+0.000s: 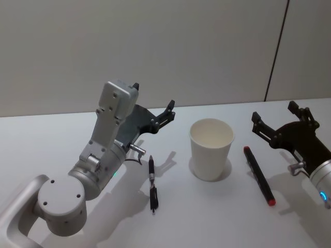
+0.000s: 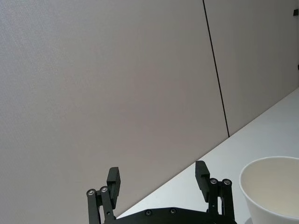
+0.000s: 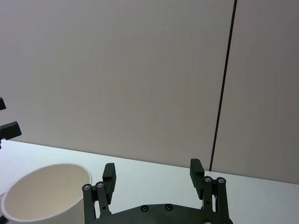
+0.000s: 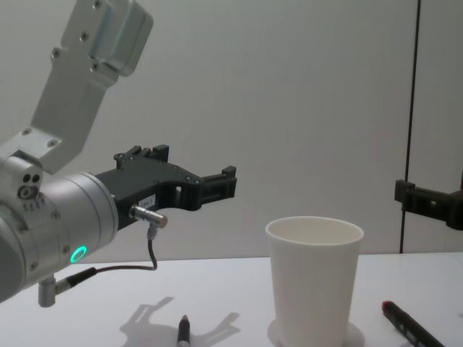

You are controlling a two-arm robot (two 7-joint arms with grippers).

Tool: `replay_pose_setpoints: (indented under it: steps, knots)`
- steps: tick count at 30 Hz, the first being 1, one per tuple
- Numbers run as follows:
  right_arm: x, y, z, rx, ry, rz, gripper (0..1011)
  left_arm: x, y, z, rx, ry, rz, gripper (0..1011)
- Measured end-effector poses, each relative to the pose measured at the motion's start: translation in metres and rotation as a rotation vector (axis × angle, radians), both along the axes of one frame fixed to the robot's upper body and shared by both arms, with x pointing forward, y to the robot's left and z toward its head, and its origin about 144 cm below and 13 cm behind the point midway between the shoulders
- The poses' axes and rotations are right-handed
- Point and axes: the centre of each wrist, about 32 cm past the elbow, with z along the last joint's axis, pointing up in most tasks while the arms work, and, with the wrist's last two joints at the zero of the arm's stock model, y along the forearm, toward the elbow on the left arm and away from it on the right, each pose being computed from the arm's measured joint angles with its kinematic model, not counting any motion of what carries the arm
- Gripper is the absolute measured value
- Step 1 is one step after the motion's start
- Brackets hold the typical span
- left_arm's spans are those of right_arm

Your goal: Place the pen into the pen holder.

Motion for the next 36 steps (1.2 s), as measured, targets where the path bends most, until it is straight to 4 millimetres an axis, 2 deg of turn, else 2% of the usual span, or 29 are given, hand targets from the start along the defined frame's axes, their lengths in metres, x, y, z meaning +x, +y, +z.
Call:
replay_pose_setpoints:
  steps: [36]
  knots:
    - [0.0000,0.0000,0.0000,0.000,0.000,0.000,1001,0.0000,0.0000,0.0000,0.000,0.000,0.000,1001]
